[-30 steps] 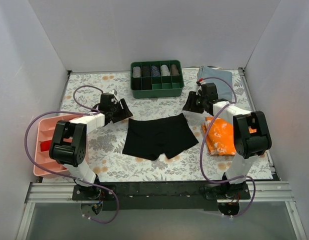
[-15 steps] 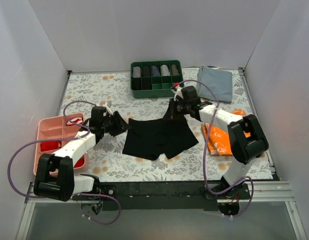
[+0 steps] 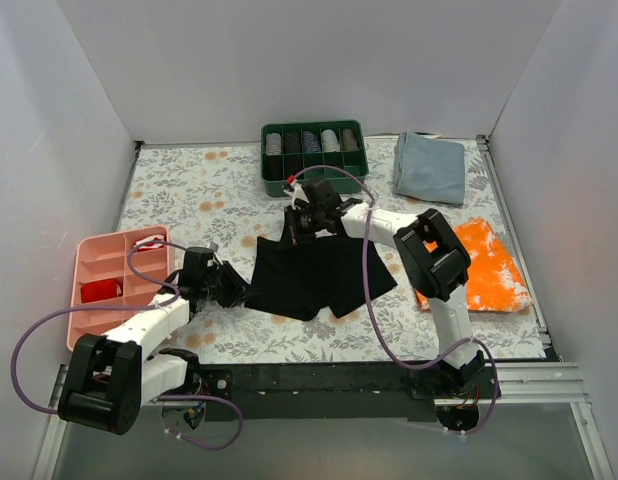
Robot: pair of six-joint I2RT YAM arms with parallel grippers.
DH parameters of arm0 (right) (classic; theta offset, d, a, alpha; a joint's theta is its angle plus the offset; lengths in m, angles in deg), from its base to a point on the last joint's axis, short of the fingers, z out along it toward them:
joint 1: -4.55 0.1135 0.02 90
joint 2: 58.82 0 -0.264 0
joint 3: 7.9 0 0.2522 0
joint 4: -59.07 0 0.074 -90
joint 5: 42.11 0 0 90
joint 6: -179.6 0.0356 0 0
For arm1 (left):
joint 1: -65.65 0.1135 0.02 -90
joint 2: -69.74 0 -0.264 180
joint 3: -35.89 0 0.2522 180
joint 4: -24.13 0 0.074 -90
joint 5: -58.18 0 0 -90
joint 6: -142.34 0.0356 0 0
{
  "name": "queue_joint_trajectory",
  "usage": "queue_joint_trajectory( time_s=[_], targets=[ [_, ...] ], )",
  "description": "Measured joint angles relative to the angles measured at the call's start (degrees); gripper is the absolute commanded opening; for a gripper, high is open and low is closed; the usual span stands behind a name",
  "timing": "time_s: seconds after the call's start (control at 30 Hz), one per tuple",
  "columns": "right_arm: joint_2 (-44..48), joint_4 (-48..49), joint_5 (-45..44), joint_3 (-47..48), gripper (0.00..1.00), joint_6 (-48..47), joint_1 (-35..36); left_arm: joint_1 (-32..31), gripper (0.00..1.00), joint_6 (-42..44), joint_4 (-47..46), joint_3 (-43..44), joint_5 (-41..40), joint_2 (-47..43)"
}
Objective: Roll the underwear
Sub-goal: Flatten out the underwear at the center of the board.
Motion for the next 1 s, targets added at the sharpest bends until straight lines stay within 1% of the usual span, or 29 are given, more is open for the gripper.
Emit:
queue_joint_trajectory(
  time_s=[0.13,0.27,0.5,0.63,1.0],
  targets=[
    [-4.33,-1.18,0.15,6.97,0.05,0.17,1.29,-0.15,0.09,-1.20,-0.50,-1.29,-0.68,0.98],
    [-7.48,-1.86,-0.15,11.56,0.05,0.66,1.90,-0.20,0.08,-1.90,-0.39,-2.08,-1.07,1.90],
    [-11.39,-5.16,-3.65,15.91,0.05,0.76,2.34,-0.20,0.08,-2.56,-0.46,-2.19,-1.22,1.90],
    [-12.48,-6.29,-5.11,16.09,0.05,0.57,2.54,-0.20,0.08,-2.80,0.04,-2.21,-1.40,1.53],
    [-16.96,-7.34,-5.92,22.95,0.05,1.49,2.75,-0.35,0.08,-4.90,7.13,-2.51,-3.15,-4.68]
  ],
)
